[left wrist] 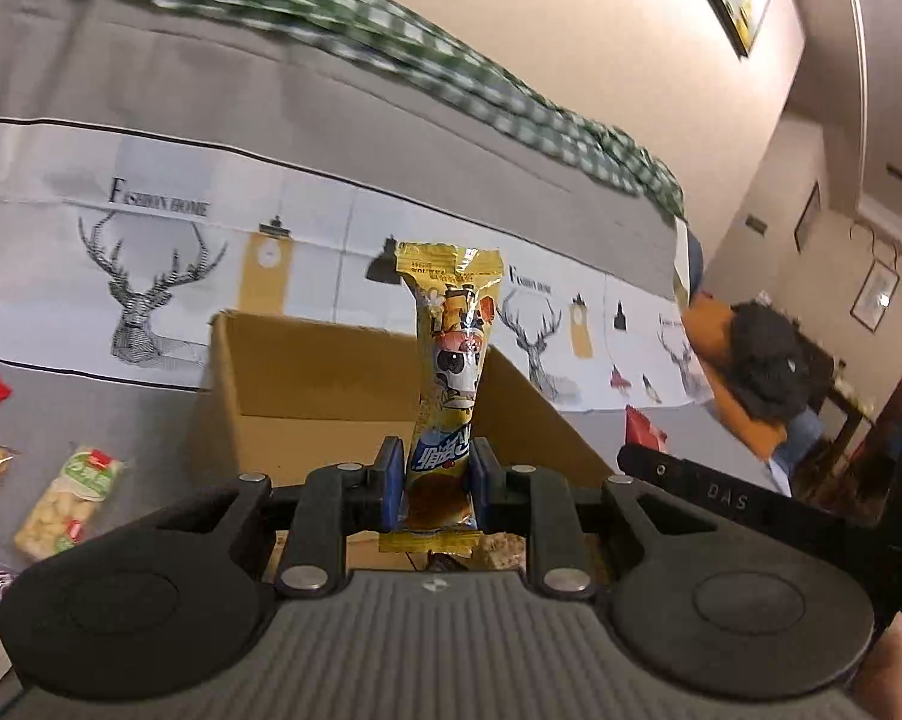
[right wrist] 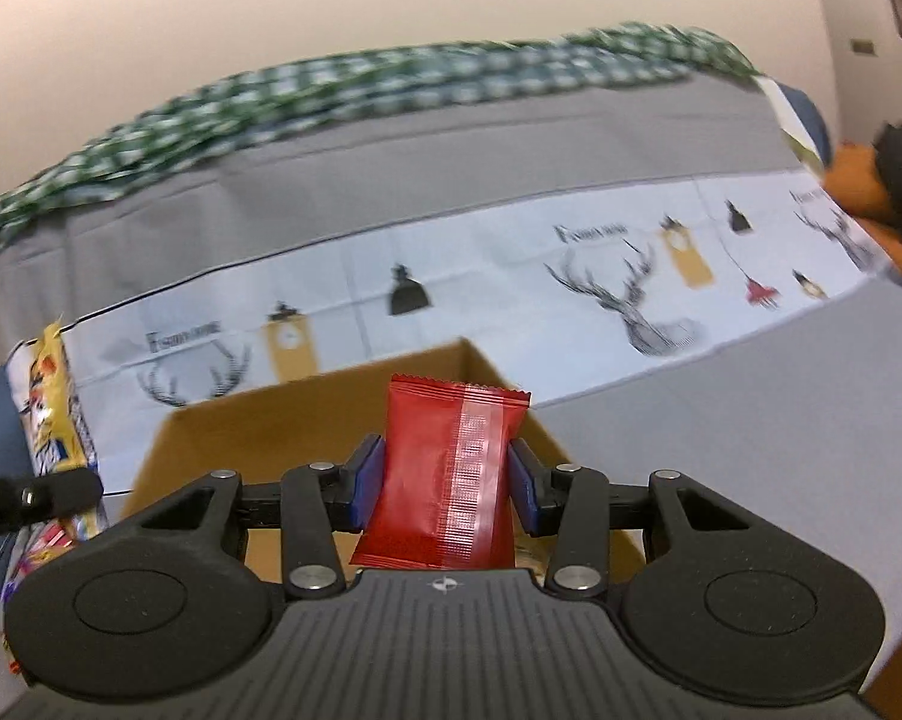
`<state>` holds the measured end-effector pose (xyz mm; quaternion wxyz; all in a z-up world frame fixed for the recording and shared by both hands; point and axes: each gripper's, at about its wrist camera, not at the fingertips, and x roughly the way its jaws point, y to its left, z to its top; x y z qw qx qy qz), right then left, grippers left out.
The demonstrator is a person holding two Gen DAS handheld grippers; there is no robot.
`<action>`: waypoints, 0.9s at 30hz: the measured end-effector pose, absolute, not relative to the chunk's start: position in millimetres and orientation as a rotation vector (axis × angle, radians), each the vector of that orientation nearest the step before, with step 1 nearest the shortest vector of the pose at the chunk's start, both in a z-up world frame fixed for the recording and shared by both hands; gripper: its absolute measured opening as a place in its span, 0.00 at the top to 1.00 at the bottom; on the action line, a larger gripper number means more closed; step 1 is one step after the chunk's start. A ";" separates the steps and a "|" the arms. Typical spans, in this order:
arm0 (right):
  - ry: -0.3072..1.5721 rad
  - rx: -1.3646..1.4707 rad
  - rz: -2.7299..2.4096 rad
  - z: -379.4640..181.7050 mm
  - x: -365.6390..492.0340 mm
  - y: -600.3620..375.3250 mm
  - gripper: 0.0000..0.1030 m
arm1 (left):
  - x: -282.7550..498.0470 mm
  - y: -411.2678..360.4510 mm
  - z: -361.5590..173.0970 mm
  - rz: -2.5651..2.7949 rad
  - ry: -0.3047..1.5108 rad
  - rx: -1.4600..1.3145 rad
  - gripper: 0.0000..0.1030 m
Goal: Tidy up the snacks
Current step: 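Carry both held snacks up toward the cardboard box, then open the right tool to drop the red packet while the left tool drops the yellow bar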
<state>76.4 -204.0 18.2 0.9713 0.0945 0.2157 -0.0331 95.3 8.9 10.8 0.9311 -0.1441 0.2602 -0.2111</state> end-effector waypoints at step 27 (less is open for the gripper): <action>0.405 0.088 -0.031 15.5 70.5 -185.0 0.56 | 99.1 -5.1 1.6 -0.469 0.551 -0.251 0.76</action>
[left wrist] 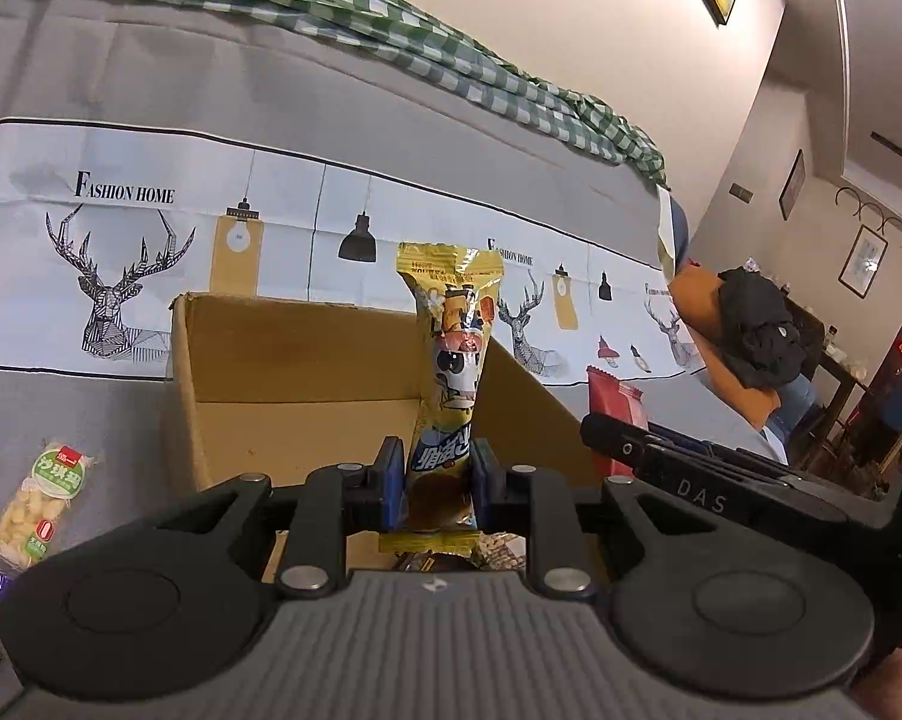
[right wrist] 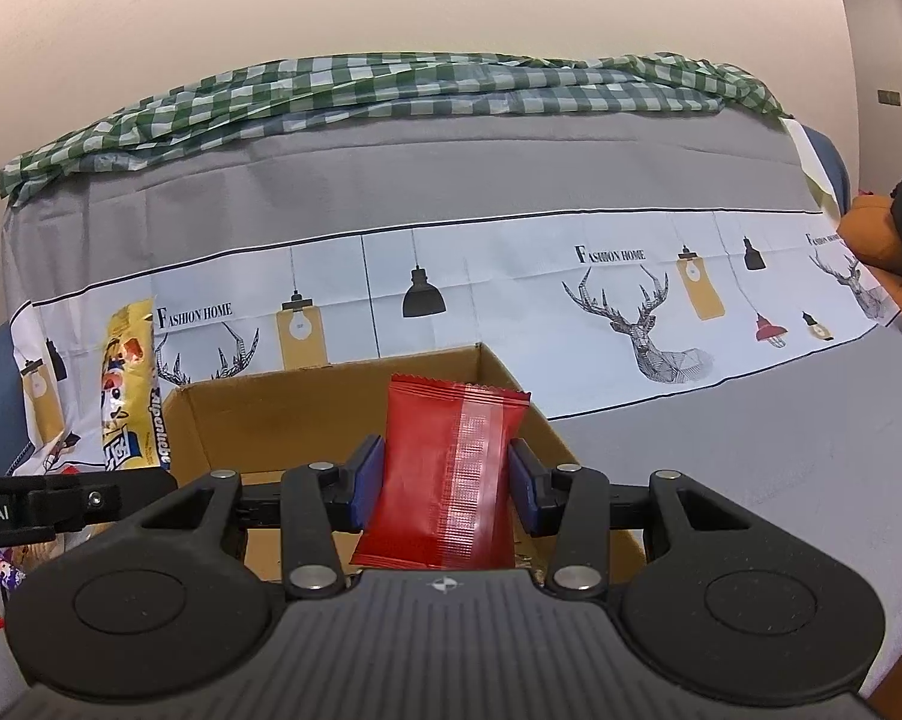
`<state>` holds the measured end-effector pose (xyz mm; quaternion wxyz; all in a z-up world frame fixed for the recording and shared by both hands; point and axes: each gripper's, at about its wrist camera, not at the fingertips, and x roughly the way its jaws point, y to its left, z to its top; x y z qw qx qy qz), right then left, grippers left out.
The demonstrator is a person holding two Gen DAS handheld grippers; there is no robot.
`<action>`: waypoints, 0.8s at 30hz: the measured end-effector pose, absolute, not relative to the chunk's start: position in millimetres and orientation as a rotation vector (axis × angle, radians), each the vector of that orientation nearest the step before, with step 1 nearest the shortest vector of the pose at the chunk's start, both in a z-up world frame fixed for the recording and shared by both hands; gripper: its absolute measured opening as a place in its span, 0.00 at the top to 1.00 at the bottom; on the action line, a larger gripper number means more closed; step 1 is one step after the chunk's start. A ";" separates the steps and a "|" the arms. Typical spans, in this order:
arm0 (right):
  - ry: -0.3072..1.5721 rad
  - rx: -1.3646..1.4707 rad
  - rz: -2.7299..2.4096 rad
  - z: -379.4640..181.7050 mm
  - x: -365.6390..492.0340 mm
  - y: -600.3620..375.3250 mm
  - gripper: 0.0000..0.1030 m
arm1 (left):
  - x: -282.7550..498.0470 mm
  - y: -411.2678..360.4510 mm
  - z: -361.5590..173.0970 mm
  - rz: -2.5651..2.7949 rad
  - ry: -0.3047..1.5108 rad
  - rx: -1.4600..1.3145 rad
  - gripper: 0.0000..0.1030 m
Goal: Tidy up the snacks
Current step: 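Open the right tool to drop the red packet while the left tool drops the yellow bar, then move both tools back down to the snack pile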
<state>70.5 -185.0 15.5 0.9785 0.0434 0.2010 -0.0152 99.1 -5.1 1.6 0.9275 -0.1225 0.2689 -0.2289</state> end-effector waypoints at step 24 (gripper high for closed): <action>0.420 0.071 -0.012 13.2 75.3 -161.6 0.31 | 94.7 12.1 2.7 -0.408 0.497 -0.269 0.80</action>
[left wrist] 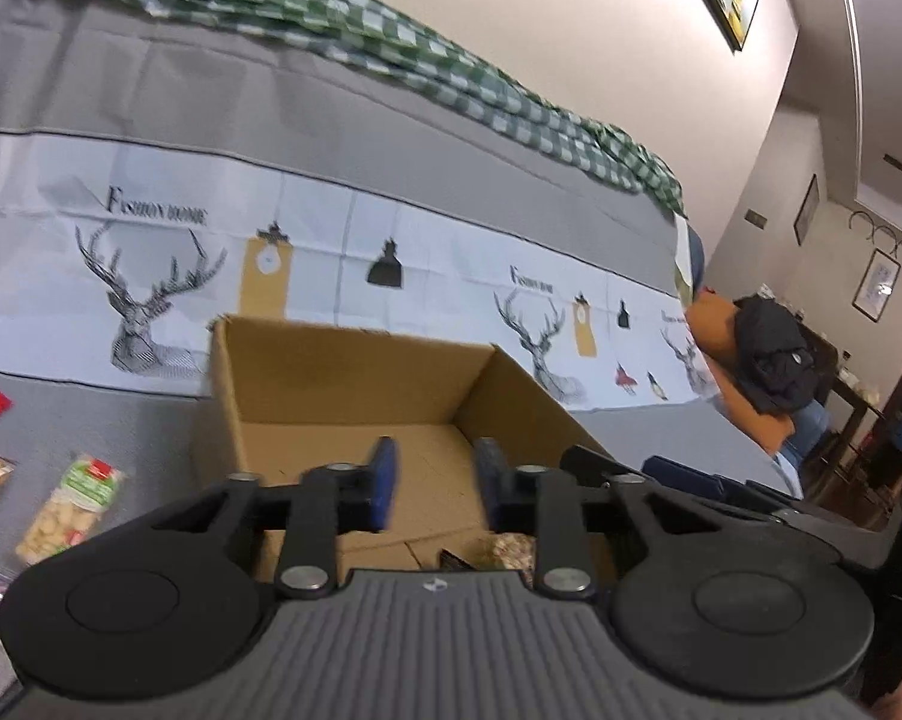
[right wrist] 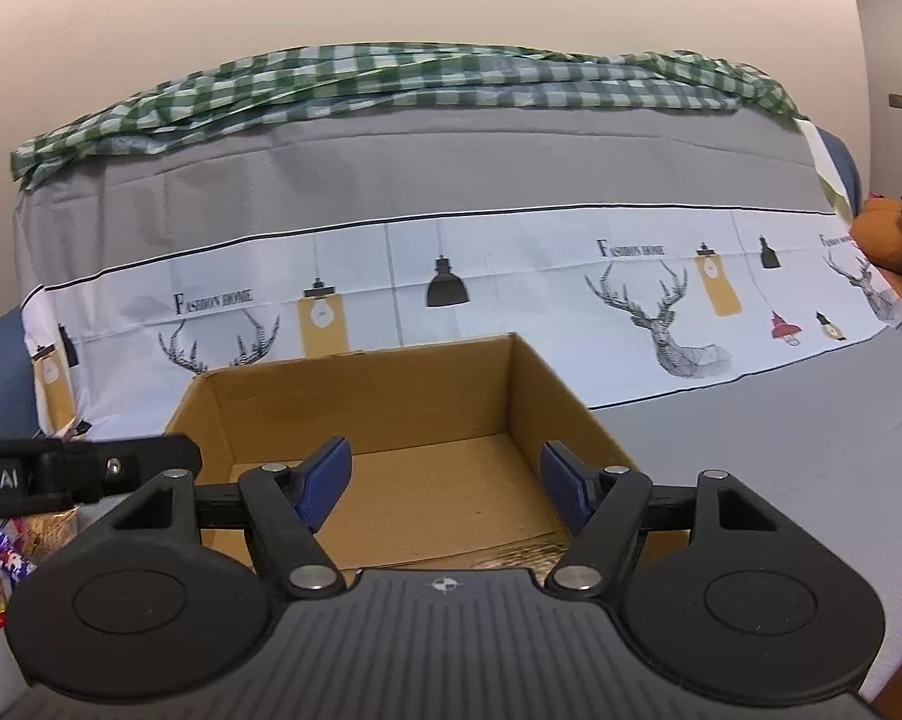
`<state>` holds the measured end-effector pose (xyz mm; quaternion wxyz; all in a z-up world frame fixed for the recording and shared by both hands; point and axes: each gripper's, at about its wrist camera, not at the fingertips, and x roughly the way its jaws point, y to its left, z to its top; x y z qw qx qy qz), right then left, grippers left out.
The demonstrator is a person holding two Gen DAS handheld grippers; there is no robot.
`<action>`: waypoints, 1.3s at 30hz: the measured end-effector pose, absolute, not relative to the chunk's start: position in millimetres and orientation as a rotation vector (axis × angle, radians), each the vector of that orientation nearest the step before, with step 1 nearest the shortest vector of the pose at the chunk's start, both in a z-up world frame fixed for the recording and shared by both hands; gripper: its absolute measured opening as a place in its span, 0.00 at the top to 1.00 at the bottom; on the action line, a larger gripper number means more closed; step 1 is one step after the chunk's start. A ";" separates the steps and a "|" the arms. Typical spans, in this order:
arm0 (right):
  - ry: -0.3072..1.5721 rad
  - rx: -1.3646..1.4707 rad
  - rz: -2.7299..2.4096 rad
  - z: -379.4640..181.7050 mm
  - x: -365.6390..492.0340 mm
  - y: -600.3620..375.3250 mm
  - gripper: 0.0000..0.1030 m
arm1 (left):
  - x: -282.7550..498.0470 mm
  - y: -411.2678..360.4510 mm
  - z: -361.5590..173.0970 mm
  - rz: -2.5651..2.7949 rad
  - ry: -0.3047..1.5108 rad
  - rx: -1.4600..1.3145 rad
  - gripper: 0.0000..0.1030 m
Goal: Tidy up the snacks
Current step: 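Move both tools back down to the snack pile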
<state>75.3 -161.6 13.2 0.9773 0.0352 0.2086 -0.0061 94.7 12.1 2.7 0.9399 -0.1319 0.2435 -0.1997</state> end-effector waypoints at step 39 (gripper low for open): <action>0.487 0.184 0.439 24.4 60.8 -48.4 0.49 | 136.5 235.7 -91.1 0.358 0.996 -0.704 0.79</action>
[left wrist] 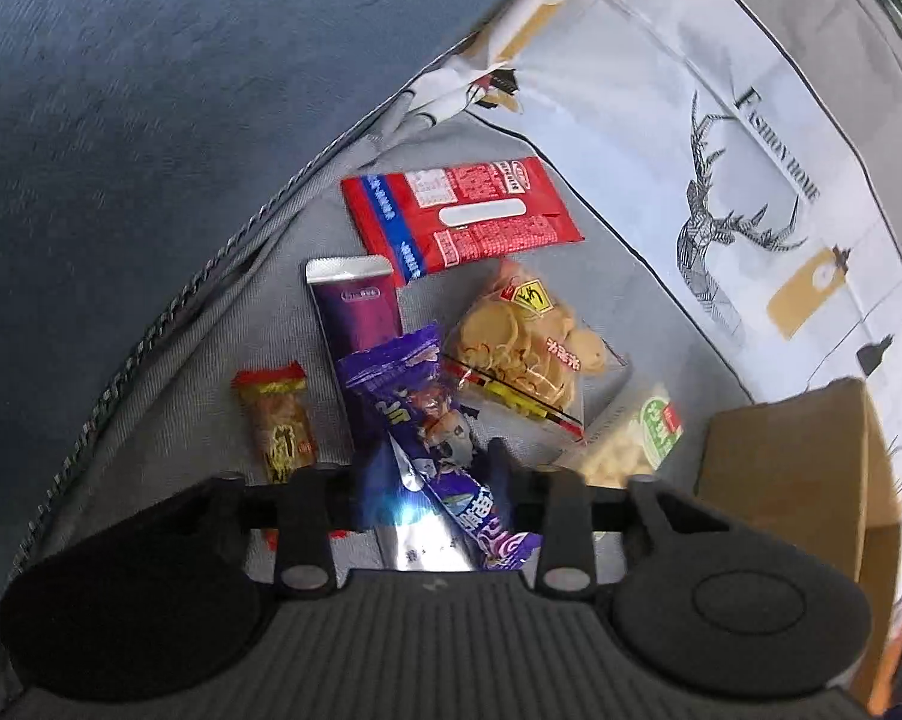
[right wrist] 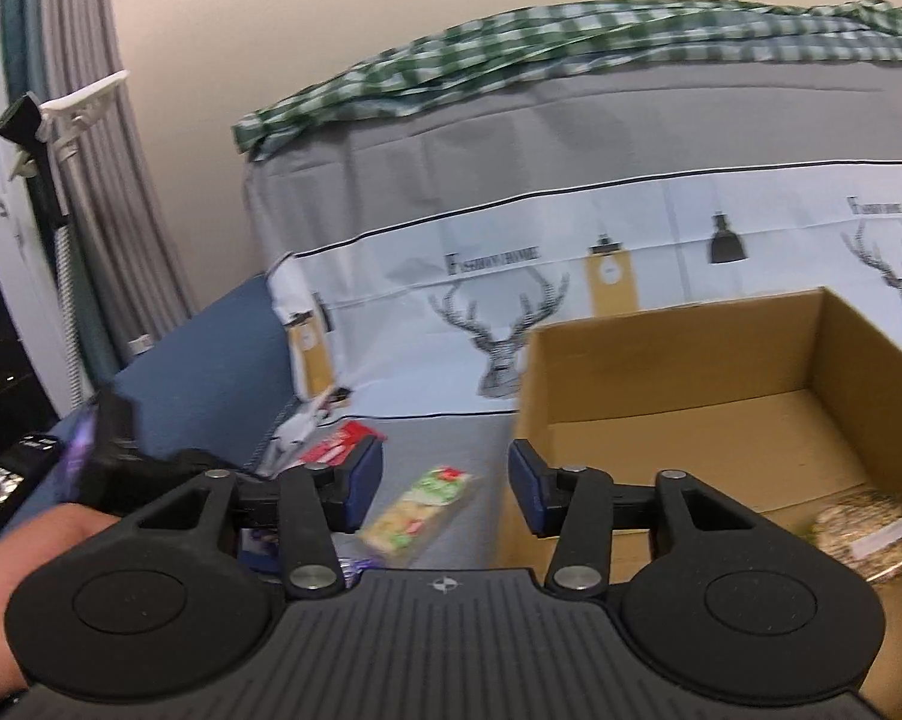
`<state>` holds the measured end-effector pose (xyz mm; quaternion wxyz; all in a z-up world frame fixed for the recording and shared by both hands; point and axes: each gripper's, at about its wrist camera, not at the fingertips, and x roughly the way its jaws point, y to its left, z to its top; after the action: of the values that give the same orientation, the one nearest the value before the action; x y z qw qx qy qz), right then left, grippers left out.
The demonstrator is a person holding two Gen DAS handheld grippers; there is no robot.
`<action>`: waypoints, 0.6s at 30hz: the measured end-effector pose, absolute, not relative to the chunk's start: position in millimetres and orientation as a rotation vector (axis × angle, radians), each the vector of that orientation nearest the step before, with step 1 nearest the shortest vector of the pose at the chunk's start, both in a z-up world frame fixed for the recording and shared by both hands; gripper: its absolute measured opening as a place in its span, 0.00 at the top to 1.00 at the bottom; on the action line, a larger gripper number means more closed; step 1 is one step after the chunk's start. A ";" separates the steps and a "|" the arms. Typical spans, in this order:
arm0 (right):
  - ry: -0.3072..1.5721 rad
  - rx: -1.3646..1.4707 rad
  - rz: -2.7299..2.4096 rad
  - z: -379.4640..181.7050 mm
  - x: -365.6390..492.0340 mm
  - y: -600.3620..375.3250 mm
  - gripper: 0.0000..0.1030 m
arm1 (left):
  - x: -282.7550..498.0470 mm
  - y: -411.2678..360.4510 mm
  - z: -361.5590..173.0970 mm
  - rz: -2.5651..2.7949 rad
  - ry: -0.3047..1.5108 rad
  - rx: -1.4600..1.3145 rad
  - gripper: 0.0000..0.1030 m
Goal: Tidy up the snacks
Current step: 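Move both tools back down to the snack pile, then grasp the clear peanut-candy bag with the right tool while the left tool grasps the purple candy bar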
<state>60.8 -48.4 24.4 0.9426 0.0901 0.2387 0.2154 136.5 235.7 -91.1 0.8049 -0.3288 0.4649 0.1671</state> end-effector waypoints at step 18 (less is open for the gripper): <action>0.897 0.091 0.307 -41.1 162.8 103.3 0.32 | 125.6 248.1 -77.9 0.282 1.076 -0.558 0.88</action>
<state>162.8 103.3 -41.1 0.8886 0.0437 0.4319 0.1480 125.6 248.1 -77.9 0.8124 -0.2615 0.5041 0.1319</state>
